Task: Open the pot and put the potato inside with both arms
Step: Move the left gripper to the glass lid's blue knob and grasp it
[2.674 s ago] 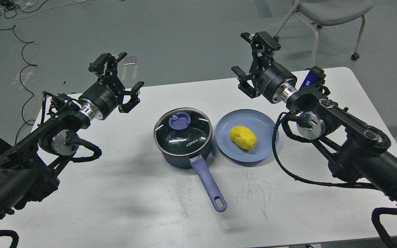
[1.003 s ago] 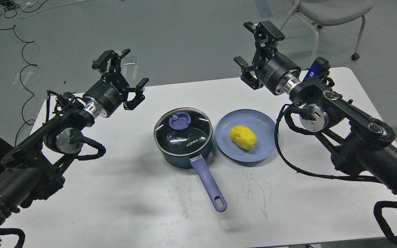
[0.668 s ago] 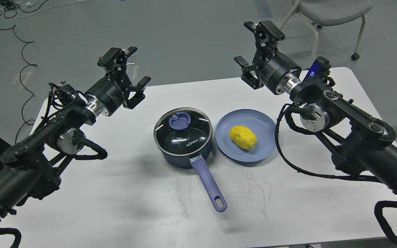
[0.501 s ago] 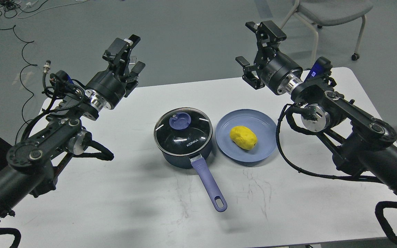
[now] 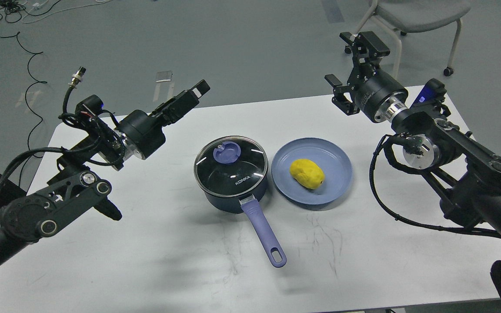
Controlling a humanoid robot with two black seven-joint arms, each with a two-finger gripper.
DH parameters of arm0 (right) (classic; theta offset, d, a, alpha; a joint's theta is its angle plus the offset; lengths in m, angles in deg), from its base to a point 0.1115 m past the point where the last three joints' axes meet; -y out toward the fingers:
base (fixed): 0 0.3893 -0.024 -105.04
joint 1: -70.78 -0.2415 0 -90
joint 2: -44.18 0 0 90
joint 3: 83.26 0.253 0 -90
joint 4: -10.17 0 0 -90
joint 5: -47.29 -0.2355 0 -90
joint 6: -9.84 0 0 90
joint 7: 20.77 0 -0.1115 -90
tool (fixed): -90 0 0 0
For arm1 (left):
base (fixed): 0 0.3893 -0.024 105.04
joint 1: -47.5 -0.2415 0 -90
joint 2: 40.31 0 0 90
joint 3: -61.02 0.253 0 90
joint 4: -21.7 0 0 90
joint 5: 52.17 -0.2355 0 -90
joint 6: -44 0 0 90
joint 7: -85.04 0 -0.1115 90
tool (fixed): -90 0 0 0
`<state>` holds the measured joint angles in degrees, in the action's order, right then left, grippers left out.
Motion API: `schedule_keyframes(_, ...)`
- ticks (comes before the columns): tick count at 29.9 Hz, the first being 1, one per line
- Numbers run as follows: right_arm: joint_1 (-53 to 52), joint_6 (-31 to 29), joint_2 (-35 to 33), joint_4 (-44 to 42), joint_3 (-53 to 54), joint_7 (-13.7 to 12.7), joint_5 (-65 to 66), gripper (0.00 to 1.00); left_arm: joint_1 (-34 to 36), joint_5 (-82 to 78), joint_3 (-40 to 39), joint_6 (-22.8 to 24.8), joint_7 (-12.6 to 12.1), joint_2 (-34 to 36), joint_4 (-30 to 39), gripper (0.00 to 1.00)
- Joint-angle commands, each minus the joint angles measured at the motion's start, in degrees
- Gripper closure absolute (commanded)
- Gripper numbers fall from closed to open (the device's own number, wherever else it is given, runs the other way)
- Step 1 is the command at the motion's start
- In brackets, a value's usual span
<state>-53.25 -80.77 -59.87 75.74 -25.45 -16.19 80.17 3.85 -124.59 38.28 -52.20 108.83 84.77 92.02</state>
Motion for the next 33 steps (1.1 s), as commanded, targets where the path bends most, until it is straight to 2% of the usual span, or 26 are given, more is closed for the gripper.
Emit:
schedule_keyframes(1,0.2,-2.5,-1.8,-2.2,0.1,0.0,0.0,0.00,0.6,-8.6,0.1,-3.6,0.1,-0.4,0.0,0.03)
schedule_keyframes(4,0.2,-2.9,-2.0,-3.9,0.1,0.0,0.0,0.00,0.5,-17.9,0.6,-8.1,0.5,-0.5,0.0,0.04)
schedule_keyframes(13,0.3,-2.9,-1.7,-4.1,0.3,0.0,0.0,0.00,1.4,-32.0,6.5,-8.7,1.3,-1.5,-0.8,0.04)
schedule_keyframes(17,0.3,-2.9,-1.6,-4.1,0.4,0.0,0.0,0.00,2.2,-33.0,9.5,-8.6,1.4,-1.7,-1.1,0.04)
schedule_keyframes(25,0.3,-2.8,-1.6,-4.2,0.7,0.0,0.0,0.00,2.7,-33.0,13.9,-8.6,1.3,-4.2,-7.9,0.04)
schedule_keyframes(33,0.3,-2.8,-1.6,-4.8,1.3,0.0,0.0,0.00,2.5,-33.6,14.4,-8.6,1.3,-4.3,-8.9,0.04)
